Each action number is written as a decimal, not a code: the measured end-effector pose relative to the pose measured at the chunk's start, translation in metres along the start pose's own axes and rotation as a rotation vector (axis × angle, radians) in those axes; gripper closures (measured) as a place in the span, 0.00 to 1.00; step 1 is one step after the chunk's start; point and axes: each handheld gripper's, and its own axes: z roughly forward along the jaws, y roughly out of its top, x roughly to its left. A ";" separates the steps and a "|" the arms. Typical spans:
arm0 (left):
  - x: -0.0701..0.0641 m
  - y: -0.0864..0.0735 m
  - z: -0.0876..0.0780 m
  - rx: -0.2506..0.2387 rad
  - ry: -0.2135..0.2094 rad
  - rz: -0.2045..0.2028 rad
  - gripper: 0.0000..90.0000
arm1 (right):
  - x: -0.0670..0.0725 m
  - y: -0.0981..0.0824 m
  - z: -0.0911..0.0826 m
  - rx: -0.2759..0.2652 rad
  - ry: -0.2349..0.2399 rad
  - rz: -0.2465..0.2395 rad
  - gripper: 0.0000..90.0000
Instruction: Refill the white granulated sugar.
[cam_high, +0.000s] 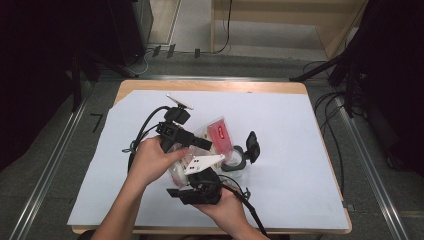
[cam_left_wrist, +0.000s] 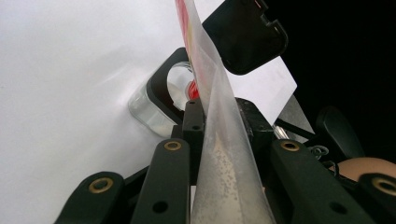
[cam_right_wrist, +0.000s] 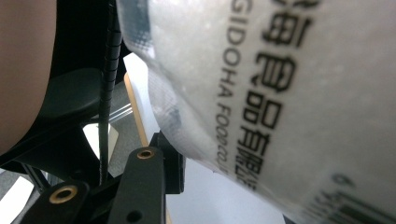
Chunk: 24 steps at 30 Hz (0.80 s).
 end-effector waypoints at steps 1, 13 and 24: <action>0.000 0.000 0.000 0.001 0.000 -0.002 0.85 | 0.000 0.000 0.000 -0.003 -0.001 0.000 0.70; -0.003 0.001 0.000 -0.014 -0.008 0.002 0.83 | 0.000 0.000 -0.002 -0.016 0.010 0.026 0.70; -0.002 0.001 -0.001 -0.012 -0.016 -0.009 0.82 | 0.000 0.001 -0.002 -0.017 0.018 0.030 0.70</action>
